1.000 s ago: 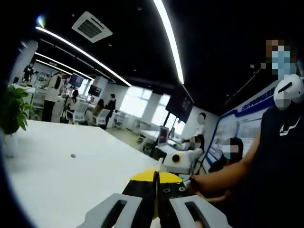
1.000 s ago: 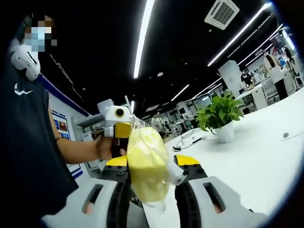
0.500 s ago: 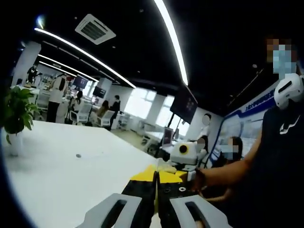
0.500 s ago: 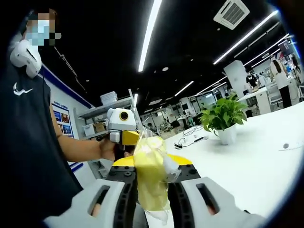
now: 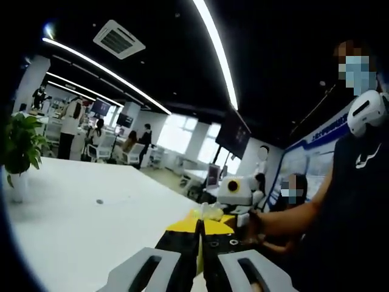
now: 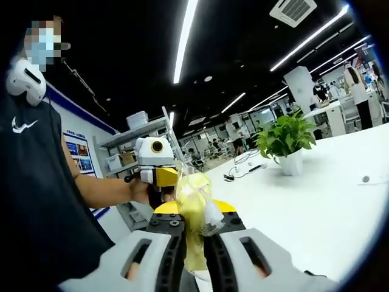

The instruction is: Compare the silicone blocks by pressing each to a similar depth, holding the contact briefly, and releasing to observe deformation and rebound differences across the visible hardness samples.

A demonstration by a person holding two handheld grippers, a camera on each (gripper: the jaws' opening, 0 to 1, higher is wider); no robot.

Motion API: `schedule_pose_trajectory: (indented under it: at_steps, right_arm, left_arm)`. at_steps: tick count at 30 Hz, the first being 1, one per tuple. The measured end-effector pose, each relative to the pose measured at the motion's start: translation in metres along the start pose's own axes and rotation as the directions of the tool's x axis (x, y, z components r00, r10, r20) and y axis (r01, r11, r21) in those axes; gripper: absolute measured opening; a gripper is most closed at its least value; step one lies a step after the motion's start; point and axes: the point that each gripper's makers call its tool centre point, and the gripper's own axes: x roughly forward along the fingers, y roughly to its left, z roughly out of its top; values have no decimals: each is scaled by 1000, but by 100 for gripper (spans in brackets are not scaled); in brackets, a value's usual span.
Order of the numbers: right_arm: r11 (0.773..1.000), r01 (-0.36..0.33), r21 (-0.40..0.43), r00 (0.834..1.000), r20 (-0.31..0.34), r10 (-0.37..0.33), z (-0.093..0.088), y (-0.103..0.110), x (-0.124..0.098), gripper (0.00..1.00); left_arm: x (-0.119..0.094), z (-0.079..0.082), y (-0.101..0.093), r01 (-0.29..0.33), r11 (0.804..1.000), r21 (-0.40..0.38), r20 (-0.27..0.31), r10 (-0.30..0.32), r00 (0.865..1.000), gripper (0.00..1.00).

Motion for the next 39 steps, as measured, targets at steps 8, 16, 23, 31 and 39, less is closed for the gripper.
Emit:
schedule_pose_trajectory:
  at_steps: [8, 16, 23, 31, 39]
  right_arm:
    - [999, 1, 33, 1000, -13, -1, 0, -2, 2, 3]
    - [997, 7, 73, 998, -59, -2, -3, -4, 0, 2]
    - [997, 7, 80, 998, -59, -2, -4, -4, 3, 2]
    - [996, 8, 91, 999, -46, -4, 0, -5, 4, 2]
    - [995, 7, 100, 998, -63, -1, -7, -5, 2, 2]
  left_arm:
    - [0, -1, 1, -12, 999, 46, -2, 12, 1000, 0]
    - [2, -6, 4, -21, 1000, 18, -34, 22, 999, 0]
    - [0, -5, 3, -31, 996, 81, -17, 32, 999, 0]
    - [-1, -2, 6, -49, 995, 88, 27, 47, 999, 1]
    - [0, -9, 6, -49, 997, 53, -4, 49, 999, 0]
